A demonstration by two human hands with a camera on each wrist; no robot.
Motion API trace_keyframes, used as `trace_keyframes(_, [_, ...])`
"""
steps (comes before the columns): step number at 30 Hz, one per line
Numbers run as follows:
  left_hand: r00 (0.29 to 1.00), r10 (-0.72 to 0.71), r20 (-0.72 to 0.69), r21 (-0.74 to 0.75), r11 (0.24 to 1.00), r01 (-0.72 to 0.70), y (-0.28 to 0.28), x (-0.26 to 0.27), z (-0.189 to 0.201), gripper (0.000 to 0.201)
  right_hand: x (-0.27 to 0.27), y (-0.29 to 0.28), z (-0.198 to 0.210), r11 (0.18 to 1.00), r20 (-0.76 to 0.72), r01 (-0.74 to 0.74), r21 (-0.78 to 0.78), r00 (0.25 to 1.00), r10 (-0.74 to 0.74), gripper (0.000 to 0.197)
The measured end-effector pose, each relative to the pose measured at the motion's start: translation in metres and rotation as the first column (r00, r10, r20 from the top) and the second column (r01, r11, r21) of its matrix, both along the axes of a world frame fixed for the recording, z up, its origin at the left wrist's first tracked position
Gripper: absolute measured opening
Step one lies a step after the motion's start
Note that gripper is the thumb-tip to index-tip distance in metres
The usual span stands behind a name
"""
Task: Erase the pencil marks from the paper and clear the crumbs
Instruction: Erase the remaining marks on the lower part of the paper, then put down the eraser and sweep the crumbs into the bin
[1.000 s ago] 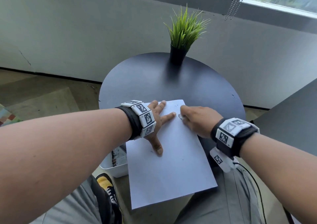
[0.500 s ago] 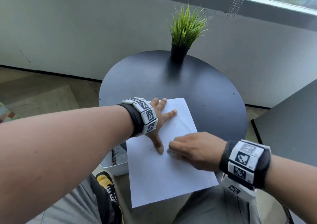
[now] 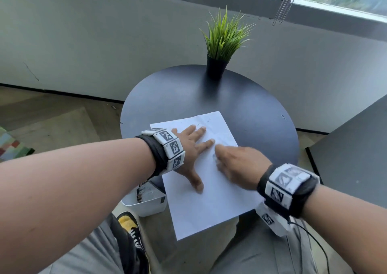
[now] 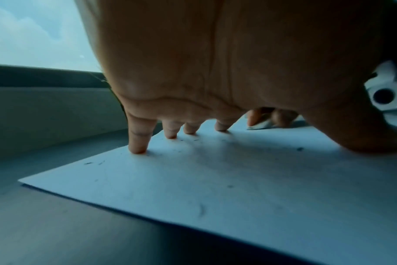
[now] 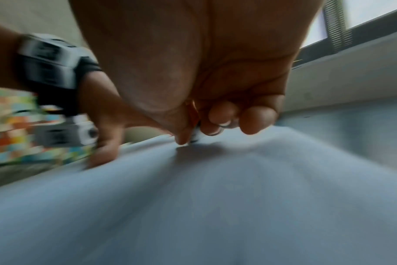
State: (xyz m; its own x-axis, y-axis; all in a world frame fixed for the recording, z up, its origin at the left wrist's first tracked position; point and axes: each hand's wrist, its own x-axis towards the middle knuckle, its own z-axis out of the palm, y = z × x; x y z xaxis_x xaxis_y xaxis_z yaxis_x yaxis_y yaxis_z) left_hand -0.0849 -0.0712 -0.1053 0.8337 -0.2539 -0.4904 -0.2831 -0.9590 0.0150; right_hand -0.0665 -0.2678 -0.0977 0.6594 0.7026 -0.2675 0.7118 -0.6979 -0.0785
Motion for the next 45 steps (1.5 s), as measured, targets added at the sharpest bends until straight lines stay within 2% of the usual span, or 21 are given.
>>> trace_keyframes(2, [1.0,-0.01,-0.01,0.031,0.999,0.011,0.001,-0.002,-0.005,0.146,-0.028,0.002,0.0,0.979,-0.076,-0.201,0.03,0.976,0.202,0.01])
trace_keyframes(4, [1.0,-0.021,-0.015,0.036,0.999,0.022,0.001,0.0,-0.006,0.149,-0.029,0.0,0.001,0.968,-0.102,-0.25,0.007,0.963,0.249,0.009])
trace_keyframes(8, [0.999,-0.018,-0.042,0.035,0.999,0.02,0.001,0.002,-0.003,0.148,0.031,-0.013,0.004,0.992,0.011,0.128,-0.016,0.992,-0.128,0.02])
trace_keyframes(9, [0.999,-0.017,-0.044,0.036,0.999,0.019,0.001,0.003,-0.002,0.148,0.037,-0.017,0.002,0.988,0.023,0.156,0.009,0.987,-0.157,0.021])
trace_keyframes(11, [0.999,-0.015,-0.052,0.034,0.999,0.017,0.001,0.002,-0.001,0.148,0.022,-0.016,0.0,0.998,0.027,0.055,0.011,0.998,-0.055,0.016])
trace_keyframes(14, [0.998,-0.02,-0.053,0.046,0.999,0.023,0.0,0.003,-0.001,0.148,-0.015,-0.012,0.0,0.984,-0.116,-0.176,-0.01,0.978,0.174,0.012])
trace_keyframes(15, [0.998,-0.02,-0.055,0.048,0.999,0.022,0.0,0.003,-0.001,0.148,-0.012,-0.012,0.002,0.985,-0.126,-0.17,-0.014,0.978,0.167,0.01])
trace_keyframes(17, [0.998,-0.019,-0.059,0.045,0.999,0.022,0.0,0.004,-0.002,0.148,0.011,-0.013,0.007,0.999,-0.039,-0.021,-0.037,0.999,0.02,0.03])
trace_keyframes(19, [0.998,-0.022,-0.055,0.053,0.998,0.025,0.001,0.005,-0.003,0.149,0.027,-0.016,0.004,0.993,0.042,0.116,-0.024,0.992,-0.115,0.024])
trace_keyframes(21, [0.998,-0.026,-0.057,0.065,0.997,0.03,0.001,0.004,-0.003,0.149,0.012,-0.01,0.002,0.999,0.022,0.03,-0.02,0.999,-0.029,0.016])
trace_keyframes(24, [0.998,-0.03,-0.062,0.076,0.996,0.035,0.001,0.003,-0.001,0.148,-0.028,-0.003,0.006,0.985,-0.113,-0.158,-0.069,0.982,0.149,0.016])
trace_keyframes(26, [0.998,-0.039,-0.049,0.065,0.997,0.042,0.002,0.003,-0.001,0.147,-0.012,-0.014,0.004,0.997,-0.065,-0.055,-0.057,0.997,0.051,0.012])
trace_keyframes(28, [0.999,-0.051,-0.014,0.037,0.998,0.052,0.003,-0.003,-0.002,0.14,0.018,-0.031,0.003,0.984,-0.038,0.171,-0.057,0.984,-0.173,0.027])
trace_keyframes(29, [0.998,-0.056,0.006,0.007,0.998,0.056,0.004,-0.008,-0.002,0.133,0.032,-0.044,0.001,0.958,-0.058,0.286,-0.021,0.956,-0.287,0.031])
trace_keyframes(31, [0.998,-0.032,0.053,-0.085,0.996,0.037,0.009,-0.022,-0.001,0.111,0.049,-0.065,-0.001,0.869,-0.139,0.489,0.077,0.868,-0.477,0.02])
trace_keyframes(33, [0.993,0.076,0.087,-0.212,0.976,-0.056,0.021,-0.039,0.001,0.089,0.054,-0.076,0.001,0.801,-0.13,0.59,0.102,0.806,-0.577,0.02])
trace_keyframes(36, [0.913,0.397,0.097,-0.391,0.858,-0.332,0.048,-0.067,0.007,0.06,0.034,-0.066,0.009,0.77,-0.038,0.617,0.159,0.784,-0.62,0.031])
trace_keyframes(39, [0.742,0.666,0.08,-0.412,0.7,-0.583,0.071,-0.084,0.006,0.027,0.005,-0.042,0.001,0.847,-0.1,0.525,0.079,0.85,-0.517,0.029])
trace_keyframes(42, [0.628,0.778,0.011,-0.377,0.585,-0.718,0.082,-0.1,0.0,0.034,-0.023,-0.024,-0.003,0.88,-0.12,0.474,0.041,0.877,-0.466,0.039])
trace_keyframes(43, [0.574,0.815,-0.081,-0.432,0.49,-0.757,0.083,-0.103,0.0,0.038,-0.027,-0.021,-0.003,0.876,-0.123,0.481,0.044,0.872,-0.473,0.041])
trace_keyframes(45, [0.414,0.805,-0.425,-0.597,0.095,-0.796,0.079,-0.111,0.001,0.038,-0.036,-0.014,-0.004,0.872,-0.131,0.487,0.043,0.868,-0.478,0.044])
